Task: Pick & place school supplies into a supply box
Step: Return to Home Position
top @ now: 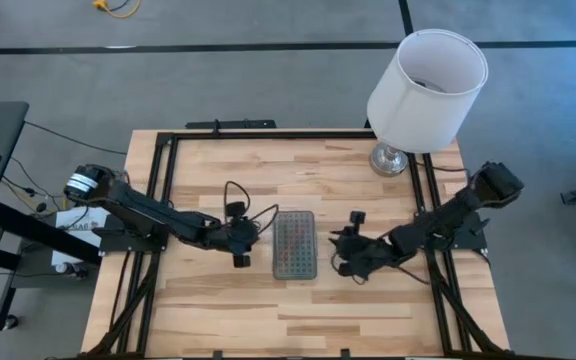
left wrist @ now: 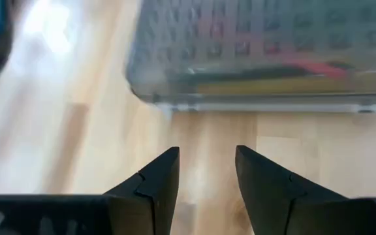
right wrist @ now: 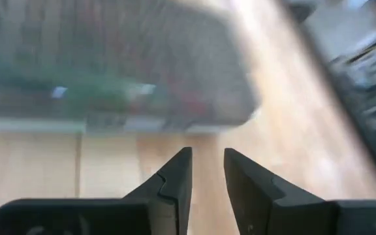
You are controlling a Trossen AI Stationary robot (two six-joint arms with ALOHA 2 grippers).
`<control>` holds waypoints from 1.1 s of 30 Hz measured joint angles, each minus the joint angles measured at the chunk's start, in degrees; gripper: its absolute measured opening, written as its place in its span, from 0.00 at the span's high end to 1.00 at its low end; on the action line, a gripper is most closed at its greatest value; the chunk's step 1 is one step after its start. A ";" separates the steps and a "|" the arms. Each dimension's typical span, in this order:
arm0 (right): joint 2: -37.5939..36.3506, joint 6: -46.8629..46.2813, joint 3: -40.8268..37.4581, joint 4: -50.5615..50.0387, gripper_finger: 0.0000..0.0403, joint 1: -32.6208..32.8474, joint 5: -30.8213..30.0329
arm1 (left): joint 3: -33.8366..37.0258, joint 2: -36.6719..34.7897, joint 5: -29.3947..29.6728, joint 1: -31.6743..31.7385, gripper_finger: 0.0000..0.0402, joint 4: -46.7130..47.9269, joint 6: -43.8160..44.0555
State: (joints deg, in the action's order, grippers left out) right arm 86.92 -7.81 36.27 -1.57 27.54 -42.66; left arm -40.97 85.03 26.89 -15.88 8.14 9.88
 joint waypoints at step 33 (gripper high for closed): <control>-59.94 28.75 -27.48 24.35 0.79 -17.85 30.93 | 27.84 -66.07 17.29 -9.39 0.64 -17.55 -23.25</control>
State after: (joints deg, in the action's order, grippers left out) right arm 26.98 20.94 8.79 22.79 9.69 -11.73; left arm -13.12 18.95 44.18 -25.28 -9.41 -13.37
